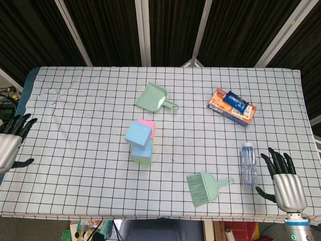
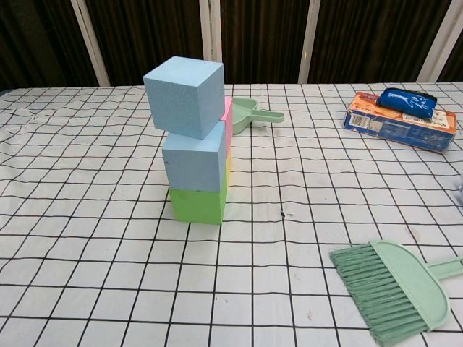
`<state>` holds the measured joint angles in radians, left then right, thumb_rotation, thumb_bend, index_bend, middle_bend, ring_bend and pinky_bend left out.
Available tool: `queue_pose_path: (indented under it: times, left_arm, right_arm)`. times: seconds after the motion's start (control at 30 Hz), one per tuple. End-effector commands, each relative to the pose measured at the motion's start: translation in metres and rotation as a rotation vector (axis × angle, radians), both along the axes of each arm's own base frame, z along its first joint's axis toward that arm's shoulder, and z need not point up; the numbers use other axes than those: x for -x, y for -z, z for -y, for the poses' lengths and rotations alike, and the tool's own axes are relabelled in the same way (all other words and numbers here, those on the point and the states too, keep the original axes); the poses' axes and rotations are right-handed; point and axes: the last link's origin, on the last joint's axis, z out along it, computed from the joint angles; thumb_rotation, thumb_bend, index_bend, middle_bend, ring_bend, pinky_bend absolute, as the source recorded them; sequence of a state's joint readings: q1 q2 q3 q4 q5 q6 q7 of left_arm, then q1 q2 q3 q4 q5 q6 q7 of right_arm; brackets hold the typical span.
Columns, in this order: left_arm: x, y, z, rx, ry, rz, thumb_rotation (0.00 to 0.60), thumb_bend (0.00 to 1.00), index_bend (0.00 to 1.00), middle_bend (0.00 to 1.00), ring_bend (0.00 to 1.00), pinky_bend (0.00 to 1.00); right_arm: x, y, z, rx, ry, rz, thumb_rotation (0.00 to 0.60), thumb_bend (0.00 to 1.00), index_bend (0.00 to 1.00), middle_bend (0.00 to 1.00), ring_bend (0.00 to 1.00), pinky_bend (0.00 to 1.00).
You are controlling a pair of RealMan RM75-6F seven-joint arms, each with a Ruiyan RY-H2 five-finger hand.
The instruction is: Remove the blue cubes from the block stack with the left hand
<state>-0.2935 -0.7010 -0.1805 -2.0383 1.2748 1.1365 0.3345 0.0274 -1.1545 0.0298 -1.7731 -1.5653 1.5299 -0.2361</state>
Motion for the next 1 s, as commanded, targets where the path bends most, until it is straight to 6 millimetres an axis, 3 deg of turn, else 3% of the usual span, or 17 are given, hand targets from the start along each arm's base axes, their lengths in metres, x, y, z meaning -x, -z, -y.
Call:
queue_pose_path:
  times: [0.03, 0.5, 1.0]
  left_arm:
    - [-0.026, 0.007, -0.023, 0.084, 0.021, 0.003, 0.6, 0.07, 0.0, 0.0, 0.0, 0.16]
    - [-0.085, 0.052, -0.063, 0.238, 0.105, 0.109, 0.6, 0.06, 0.0, 0.0, 0.0, 0.15]
    - [-0.157, 0.111, -0.073, 0.3, 0.206, 0.087, 0.6, 0.06, 0.0, 0.0, 0.0, 0.15]
  right_arm:
    - [0.0, 0.002, 0.0, -0.004, 0.003, -0.004, 0.6, 0.12, 0.16, 0.03, 0.1, 0.0]
    - [0.001, 0.006, 0.002, -0.015, 0.014, -0.019, 0.6, 0.12, 0.16, 0.03, 0.1, 0.0]
    - [0.004, 0.002, 0.003, -0.01, 0.021, -0.002, 0.6, 0.12, 0.16, 0.03, 0.1, 0.0]
